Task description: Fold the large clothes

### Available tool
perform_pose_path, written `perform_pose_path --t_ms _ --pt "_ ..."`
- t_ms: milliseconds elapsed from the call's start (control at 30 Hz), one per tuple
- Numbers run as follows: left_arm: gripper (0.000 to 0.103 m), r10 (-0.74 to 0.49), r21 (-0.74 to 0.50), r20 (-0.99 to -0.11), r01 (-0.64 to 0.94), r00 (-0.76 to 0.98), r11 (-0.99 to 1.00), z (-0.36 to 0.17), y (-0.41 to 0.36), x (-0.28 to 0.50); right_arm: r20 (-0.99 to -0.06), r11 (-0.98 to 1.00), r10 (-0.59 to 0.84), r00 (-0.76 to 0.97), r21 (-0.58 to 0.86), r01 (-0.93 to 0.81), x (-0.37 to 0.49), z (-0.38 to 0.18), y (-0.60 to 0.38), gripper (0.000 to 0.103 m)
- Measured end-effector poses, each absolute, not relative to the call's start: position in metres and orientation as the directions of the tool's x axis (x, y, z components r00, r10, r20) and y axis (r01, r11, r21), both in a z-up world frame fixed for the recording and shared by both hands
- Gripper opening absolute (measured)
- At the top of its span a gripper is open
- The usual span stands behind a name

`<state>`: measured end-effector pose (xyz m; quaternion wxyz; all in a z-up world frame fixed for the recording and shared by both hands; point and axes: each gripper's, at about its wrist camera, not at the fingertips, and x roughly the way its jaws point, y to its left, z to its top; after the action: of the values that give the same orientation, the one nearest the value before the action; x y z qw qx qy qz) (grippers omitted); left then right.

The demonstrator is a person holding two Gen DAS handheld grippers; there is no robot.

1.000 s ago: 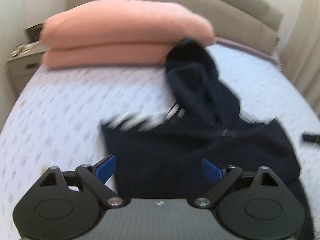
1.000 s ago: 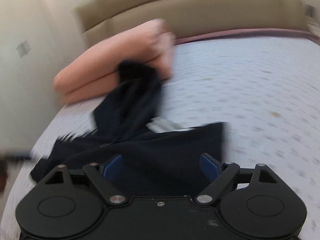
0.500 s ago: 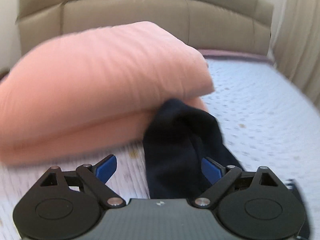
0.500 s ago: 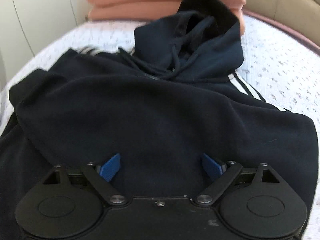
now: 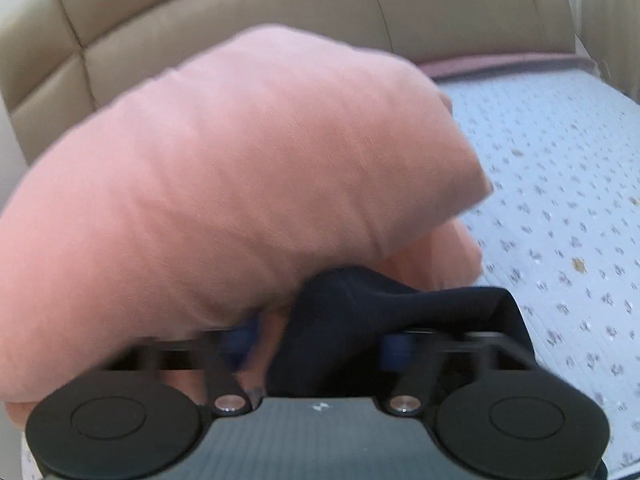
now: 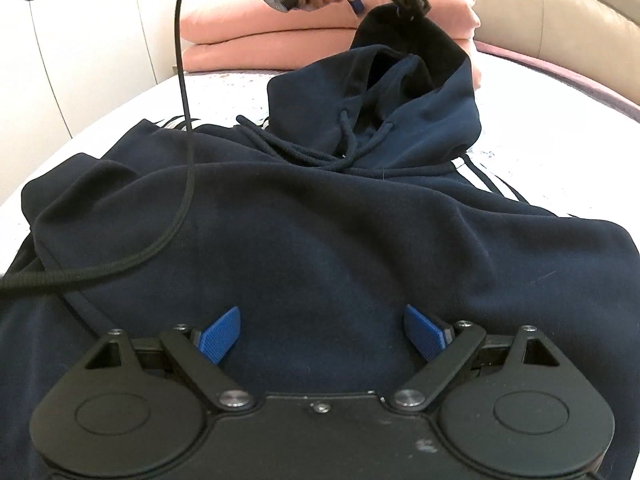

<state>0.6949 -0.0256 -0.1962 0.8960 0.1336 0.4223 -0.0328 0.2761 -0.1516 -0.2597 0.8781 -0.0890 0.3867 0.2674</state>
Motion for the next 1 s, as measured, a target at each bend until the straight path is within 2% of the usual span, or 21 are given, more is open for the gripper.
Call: perform_pose_path --t_ms 33,133,433,667,733,833,933,967,1000 --pt "0.023 0.058 0.206 -0.770 0.162 0.636 0.965 -0.196 -0.025 0.695 -0.722 0.844 0.396 0.567 0.043 -0.535 0.275 -0.260 -0.151 0.103" --pt "0.019 0.012 0.139 -0.743 0.137 0.669 0.981 -0.186 -0.018 0.685 -0.715 0.853 0.382 0.585 0.030 -0.520 0.274 -0.262 -0.148 0.103" --pt "0.019 -0.120 0.052 -0.630 0.195 0.767 0.979 -0.120 0.003 0.617 -0.722 0.861 0.371 0.584 0.031 -0.508 0.280 -0.259 -0.147 0.103" --pt "0.019 -0.210 0.045 -0.542 0.278 0.814 0.960 -0.051 0.003 0.505 -0.682 0.861 0.405 0.609 0.061 -0.504 0.273 -0.254 -0.159 0.103" --pt "0.019 -0.227 0.049 -0.521 0.294 0.823 0.955 -0.034 0.004 0.464 -0.687 0.868 0.414 0.598 0.098 -0.487 0.269 -0.245 -0.169 0.103" --pt "0.019 -0.229 0.027 -0.510 0.282 0.829 0.959 -0.020 0.010 0.400 -0.650 0.893 0.436 0.622 0.226 -0.389 0.255 -0.222 -0.202 0.103" --pt "0.020 -0.236 0.030 -0.526 0.296 0.817 0.955 -0.026 0.013 0.330 -0.614 0.893 0.448 0.650 0.345 -0.289 0.243 -0.200 -0.237 0.103" --pt "0.021 -0.243 0.031 -0.546 0.310 0.802 0.950 -0.034 0.014 0.309 -0.604 0.888 0.450 0.658 0.376 -0.264 0.239 -0.193 -0.248 0.103" --pt "0.028 -0.258 0.018 -0.569 0.326 0.780 0.945 -0.042 0.015 0.289 -0.596 0.885 0.452 0.664 0.395 -0.247 0.237 -0.189 -0.256 0.103"
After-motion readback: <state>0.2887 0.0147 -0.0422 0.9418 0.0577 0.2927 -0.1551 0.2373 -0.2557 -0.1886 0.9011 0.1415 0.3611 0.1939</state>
